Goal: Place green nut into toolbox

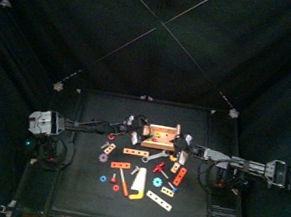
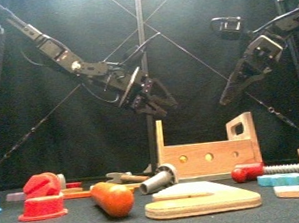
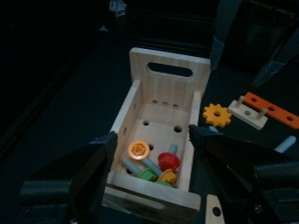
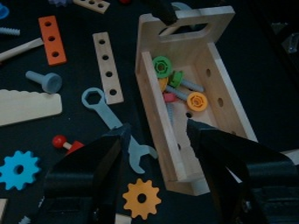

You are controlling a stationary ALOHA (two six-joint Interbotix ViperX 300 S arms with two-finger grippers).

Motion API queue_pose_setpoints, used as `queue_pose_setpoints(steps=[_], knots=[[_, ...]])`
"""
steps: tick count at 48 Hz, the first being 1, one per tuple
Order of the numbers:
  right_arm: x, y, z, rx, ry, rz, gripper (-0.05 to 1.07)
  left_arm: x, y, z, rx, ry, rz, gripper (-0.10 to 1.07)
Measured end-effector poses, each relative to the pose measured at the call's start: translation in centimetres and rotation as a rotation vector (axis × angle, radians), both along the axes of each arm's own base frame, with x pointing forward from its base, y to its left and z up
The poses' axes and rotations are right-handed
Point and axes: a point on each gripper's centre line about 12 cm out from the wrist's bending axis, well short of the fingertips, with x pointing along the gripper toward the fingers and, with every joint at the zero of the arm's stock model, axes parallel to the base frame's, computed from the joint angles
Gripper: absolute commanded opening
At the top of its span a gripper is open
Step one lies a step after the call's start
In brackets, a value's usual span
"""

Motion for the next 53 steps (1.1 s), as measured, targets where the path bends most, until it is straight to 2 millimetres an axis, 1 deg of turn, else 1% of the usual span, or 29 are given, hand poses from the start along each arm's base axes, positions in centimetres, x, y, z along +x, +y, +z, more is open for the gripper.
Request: queue_pose_setpoints(steps=[14,26,35,49,53], knots=[[0.0,0.0,0.0,0.012,-0.004,-0.005,0.89,-0.4,-0.1,0.6,0.006,-0.009,0.0,0.99],[0.0,0.1,0.0,0.022,-0.007,-0.01,0.89,-2.6,-0.4,0.8,0.004,0.0,0.007,0.99],[0.0,0.1,0.0,0.01,-0.003,-0.003,0.89,-3.9,-0.2,1.0,0.003,0.001,0.023,0.99],[0.0,0.1,0.0,0.019,-0.006,-0.006,0.89,-4.4,0.7,1.1,0.003,-0.001,0.047,0.99],[0.0,0.1,0.0,0.016,-0.005,-0.005,0.89,-4.6,0.7,0.8,0.001,0.009,0.048,0.99]])
